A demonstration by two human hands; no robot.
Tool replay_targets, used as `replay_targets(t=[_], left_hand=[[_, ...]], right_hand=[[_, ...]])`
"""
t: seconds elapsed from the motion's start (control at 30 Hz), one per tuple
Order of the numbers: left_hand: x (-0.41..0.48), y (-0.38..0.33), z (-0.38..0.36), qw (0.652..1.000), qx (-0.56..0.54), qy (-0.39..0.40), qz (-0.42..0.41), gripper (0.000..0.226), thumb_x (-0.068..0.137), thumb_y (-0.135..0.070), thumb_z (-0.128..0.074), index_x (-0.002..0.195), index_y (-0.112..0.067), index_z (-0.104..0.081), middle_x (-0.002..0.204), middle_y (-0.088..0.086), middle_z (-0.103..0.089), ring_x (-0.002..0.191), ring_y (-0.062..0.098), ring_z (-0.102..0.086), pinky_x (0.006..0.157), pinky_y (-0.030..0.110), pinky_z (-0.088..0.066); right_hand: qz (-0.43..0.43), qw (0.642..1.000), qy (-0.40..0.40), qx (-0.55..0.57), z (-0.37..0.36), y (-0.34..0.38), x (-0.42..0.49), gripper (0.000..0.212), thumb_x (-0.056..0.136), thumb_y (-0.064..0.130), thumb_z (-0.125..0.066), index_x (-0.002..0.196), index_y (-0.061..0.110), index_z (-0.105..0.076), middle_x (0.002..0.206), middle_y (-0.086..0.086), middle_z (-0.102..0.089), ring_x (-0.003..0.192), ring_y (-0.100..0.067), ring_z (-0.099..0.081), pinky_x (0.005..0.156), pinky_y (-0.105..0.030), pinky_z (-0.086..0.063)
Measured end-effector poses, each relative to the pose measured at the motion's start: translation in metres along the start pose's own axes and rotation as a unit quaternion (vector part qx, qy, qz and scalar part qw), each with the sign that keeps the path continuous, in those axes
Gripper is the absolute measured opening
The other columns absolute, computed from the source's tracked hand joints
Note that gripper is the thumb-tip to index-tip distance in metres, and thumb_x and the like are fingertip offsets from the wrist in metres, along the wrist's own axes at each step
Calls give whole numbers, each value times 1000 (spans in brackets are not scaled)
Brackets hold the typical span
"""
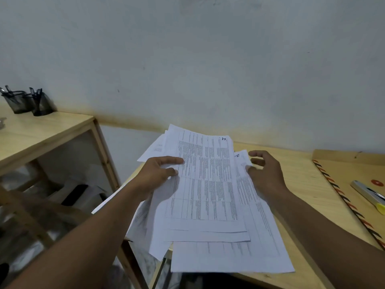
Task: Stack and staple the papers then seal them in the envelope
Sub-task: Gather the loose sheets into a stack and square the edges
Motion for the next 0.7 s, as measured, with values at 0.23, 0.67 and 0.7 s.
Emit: replay_targets(t=[0.23,0.67,0.7], left_hand=[[5,-14,-25,1000,-2,16,-7,31,89,-8,-71,99,-35,-81,123,-10,-72,115,14,-66,107,38,-50],[10,-24,-54,994,-87,51,40,29,90,0,-69,107,-20,-80,114,-1,-77,97,15,-73,77,21,-56],[10,-24,-54,993,-94,59,48,28,91,1,-68,108,-18,-80,114,-1,-76,94,14,-74,72,18,-56]], right_hand=[[7,995,-12,99,13,22,12,37,92,-9,-47,88,20,-71,110,-9,-68,84,-23,-62,67,-30,-48],[44,989,-92,107,32,42,21,38,92,-5,-46,81,26,-66,102,-1,-67,106,-26,-63,92,-45,-53],[43,989,-88,108,32,43,21,37,93,-4,-46,82,26,-66,103,-2,-68,106,-26,-64,92,-46,-54]])
Point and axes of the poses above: each hand's wrist, its own x-axis towards the middle knuckle, its own z-axis out of the back of the hand, y = z × x, the point moved 4 cm from there along x, towards the middle knuckle
